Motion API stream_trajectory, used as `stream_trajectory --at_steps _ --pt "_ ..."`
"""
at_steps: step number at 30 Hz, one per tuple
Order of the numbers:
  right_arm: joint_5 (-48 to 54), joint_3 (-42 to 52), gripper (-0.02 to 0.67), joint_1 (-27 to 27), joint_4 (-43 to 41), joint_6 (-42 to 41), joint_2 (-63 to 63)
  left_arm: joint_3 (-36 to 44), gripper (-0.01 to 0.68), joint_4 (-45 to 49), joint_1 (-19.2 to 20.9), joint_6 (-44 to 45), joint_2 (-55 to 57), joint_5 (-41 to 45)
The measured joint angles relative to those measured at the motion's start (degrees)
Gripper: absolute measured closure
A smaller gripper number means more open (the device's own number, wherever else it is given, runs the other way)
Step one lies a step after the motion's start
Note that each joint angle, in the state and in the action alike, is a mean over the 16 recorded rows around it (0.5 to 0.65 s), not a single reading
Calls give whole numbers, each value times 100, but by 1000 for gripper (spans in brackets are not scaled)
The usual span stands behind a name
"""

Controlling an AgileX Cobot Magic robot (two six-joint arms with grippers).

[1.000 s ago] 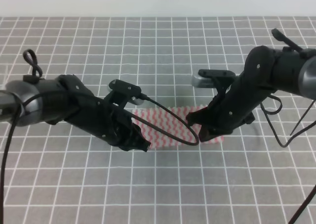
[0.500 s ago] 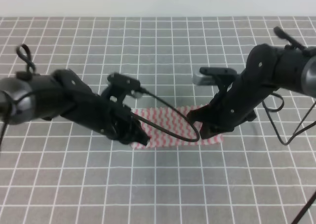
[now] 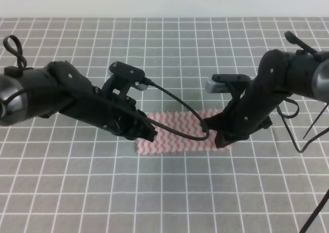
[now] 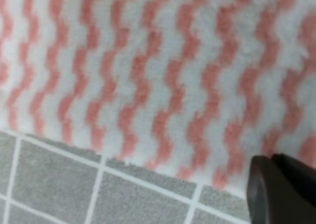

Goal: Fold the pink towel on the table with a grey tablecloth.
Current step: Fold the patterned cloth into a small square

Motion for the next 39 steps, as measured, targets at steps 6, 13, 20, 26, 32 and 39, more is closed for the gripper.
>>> stream_trajectory --at_steps 6,13,20,26,32,39 --pt "-11 1 664 -13 21 6 45 -6 673 -2 1 -12 6 -26" --pt "-16 0 664 -24 84 25 -128 -46 673 -235 120 -101 8 -123" --pt "-120 -2 663 -95 88 211 -325 -90 673 -997 338 233 121 -137" --pt "-289 -3 642 -179 62 389 -358 -102 673 -1693 482 708 382 -22" --pt "-470 -3 586 -234 85 523 -328 -104 673 -2061 502 1007 735 92" --pt "-600 -3 515 -271 125 633 -233 -104 673 -2096 502 1041 1015 100"
